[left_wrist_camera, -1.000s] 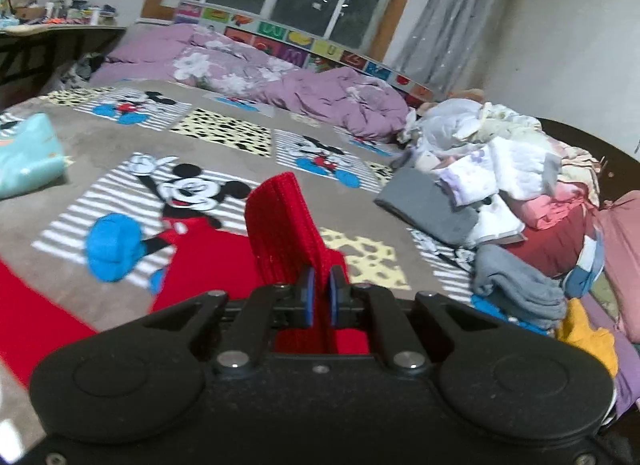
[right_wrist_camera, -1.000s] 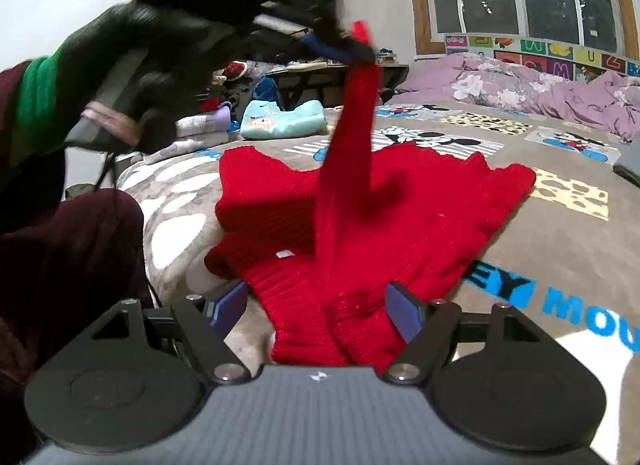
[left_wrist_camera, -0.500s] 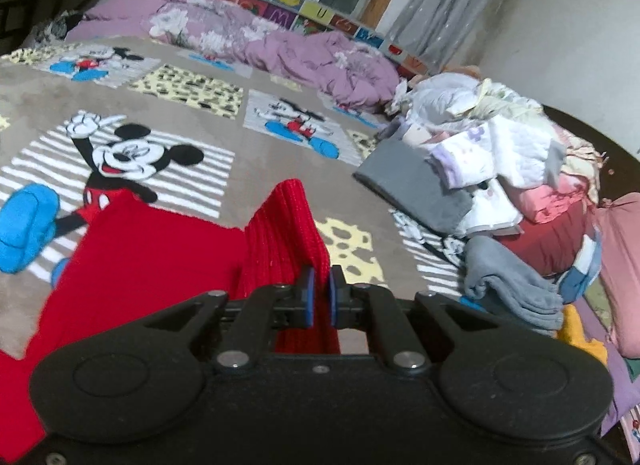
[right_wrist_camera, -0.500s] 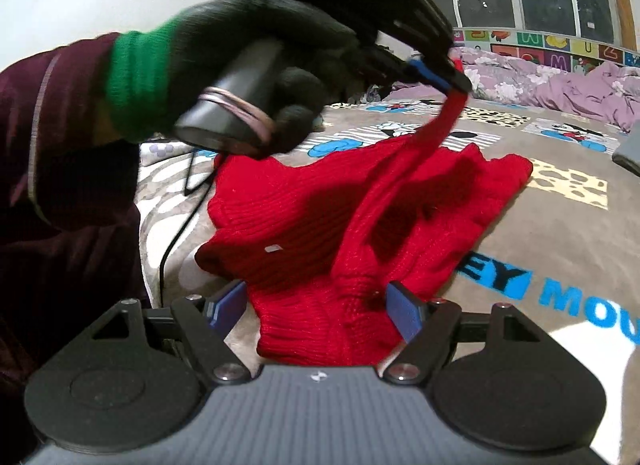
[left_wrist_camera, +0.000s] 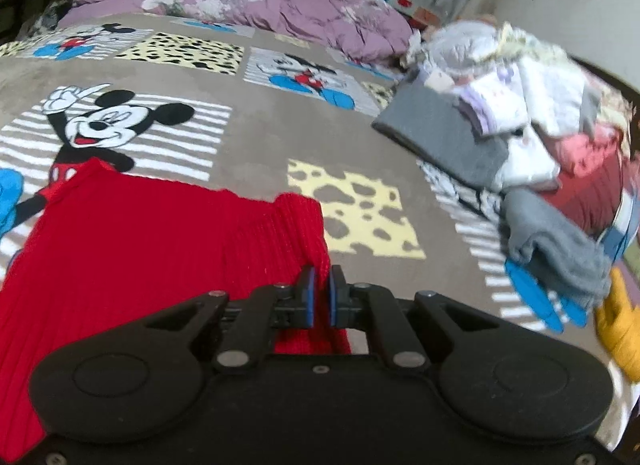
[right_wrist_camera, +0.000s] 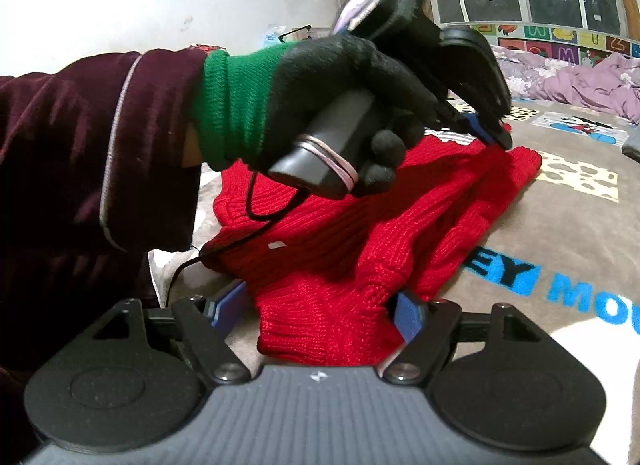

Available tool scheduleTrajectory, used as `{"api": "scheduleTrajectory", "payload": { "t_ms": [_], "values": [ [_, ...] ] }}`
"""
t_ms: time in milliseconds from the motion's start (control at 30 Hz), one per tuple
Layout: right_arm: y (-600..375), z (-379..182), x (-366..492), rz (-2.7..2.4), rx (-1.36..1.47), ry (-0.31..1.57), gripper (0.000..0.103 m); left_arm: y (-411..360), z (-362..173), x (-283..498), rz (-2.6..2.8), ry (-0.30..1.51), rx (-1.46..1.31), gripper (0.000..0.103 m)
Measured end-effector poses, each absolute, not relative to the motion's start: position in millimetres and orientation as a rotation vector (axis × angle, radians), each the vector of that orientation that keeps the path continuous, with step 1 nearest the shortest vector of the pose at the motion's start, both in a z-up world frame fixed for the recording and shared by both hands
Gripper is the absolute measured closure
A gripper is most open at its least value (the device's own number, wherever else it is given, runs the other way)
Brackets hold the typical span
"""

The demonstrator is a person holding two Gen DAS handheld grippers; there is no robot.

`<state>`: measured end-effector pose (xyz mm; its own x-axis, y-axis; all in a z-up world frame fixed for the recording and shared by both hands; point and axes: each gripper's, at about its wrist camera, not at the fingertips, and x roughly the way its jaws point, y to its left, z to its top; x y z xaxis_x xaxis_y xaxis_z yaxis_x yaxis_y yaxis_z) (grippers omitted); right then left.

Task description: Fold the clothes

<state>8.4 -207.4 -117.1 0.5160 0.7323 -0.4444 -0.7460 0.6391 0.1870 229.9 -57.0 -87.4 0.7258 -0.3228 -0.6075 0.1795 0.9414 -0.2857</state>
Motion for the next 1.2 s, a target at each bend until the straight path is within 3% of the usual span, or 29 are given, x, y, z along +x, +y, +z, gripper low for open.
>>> {"api": "scheduleTrajectory", "payload": {
  "t_ms": [433, 633, 933, 1200],
  "values": [
    [-207.6, -113.1, 2.8, 0.889, -0.052, 0.529, 0.027, -67.5, -93.9, 250.4, -0.373, 0.818, -0.105, 0.092],
    [-229.6, -100.7, -15.5, 0.85, -0.064, 0.507, 0.029, -30.8, -68.8, 215.0, -0.388, 0.729, -0.101, 0.092],
    [-218.8, -82.2, -20.4, 0.768, -0.111, 0.268, 0.029, -13.1, -79.0, 180.7, -0.422, 0.695, -0.015, 0.092],
    [-180.3, -119.8, 0.5, 0.793, -0.218, 0.445, 0.027, -51.0, -97.5, 198.5, -0.47, 0.685, 0.143, 0.092]
  ]
}}
